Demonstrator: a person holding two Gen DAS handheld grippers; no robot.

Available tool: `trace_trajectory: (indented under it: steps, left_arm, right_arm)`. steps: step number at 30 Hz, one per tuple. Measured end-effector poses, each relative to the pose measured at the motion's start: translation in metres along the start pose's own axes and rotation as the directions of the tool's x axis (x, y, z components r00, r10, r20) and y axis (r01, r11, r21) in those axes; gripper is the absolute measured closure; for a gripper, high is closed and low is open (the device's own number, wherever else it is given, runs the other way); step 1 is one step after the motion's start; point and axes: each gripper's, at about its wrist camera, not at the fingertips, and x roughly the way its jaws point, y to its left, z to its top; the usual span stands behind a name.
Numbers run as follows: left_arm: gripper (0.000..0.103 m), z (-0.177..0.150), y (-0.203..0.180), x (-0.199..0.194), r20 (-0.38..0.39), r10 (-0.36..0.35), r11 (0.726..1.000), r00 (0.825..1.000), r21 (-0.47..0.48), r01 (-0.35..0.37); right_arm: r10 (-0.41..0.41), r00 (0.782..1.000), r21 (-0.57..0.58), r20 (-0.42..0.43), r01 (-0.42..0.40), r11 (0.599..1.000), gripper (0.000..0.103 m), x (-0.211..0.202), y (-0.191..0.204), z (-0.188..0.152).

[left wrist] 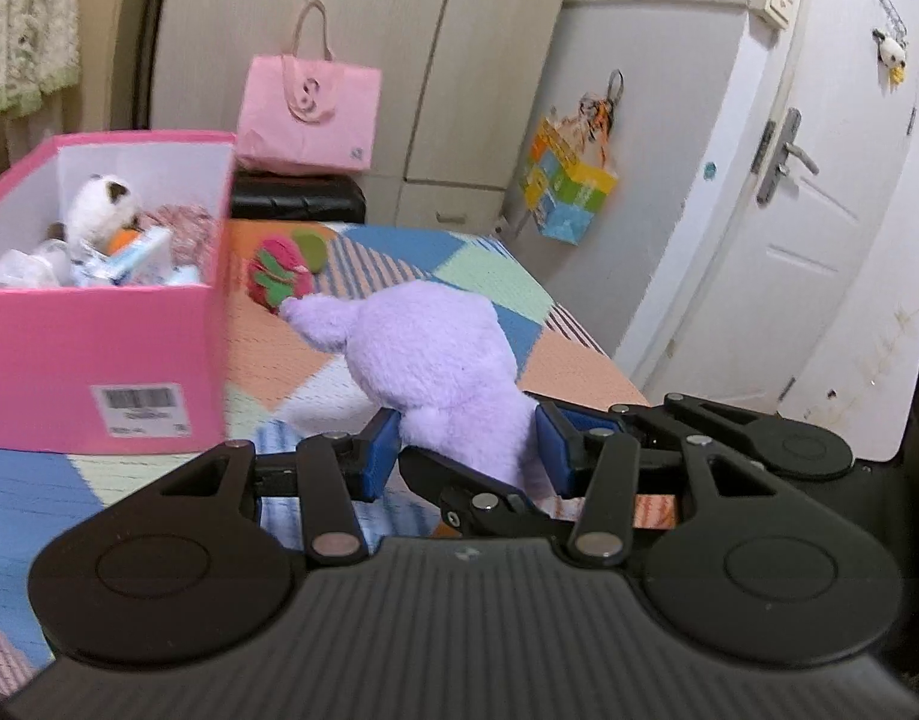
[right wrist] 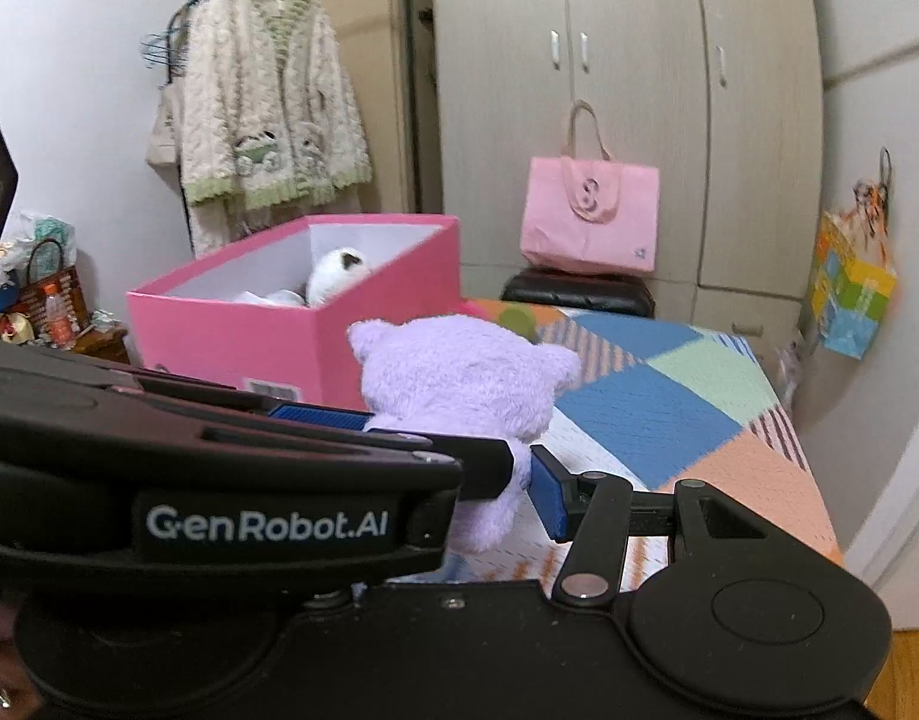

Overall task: Organize soft objects
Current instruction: 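Lift and carry the teddy bear in the left tool over the pink box, then lower the teddy bear into the box and open the left tool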

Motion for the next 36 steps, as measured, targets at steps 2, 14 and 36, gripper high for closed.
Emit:
trace_trajectory:
  steps: [2,14,36]
  left_arm:
    - [0.056,0.002,0.006,-0.007,0.023,0.01,1.0,1.0,-0.005,-0.01]
    - [0.056,0.035,0.052,-0.037,0.13,0.084,0.996,0.988,-0.021,-0.082]
    - [0.056,0.088,0.177,-0.015,0.114,0.247,0.961,0.962,-0.16,-0.227]
  right_arm:
    - [0.011,1.0,-0.002,0.014,-0.011,1.0,0.045,0.0,0.007,0.003]
    - [0.094,0.992,-0.126,0.087,-0.082,0.989,0.045,0.024,0.048,0.052]
    - [0.307,0.952,-0.091,-0.006,-0.307,0.948,0.045,0.149,0.106,0.112]
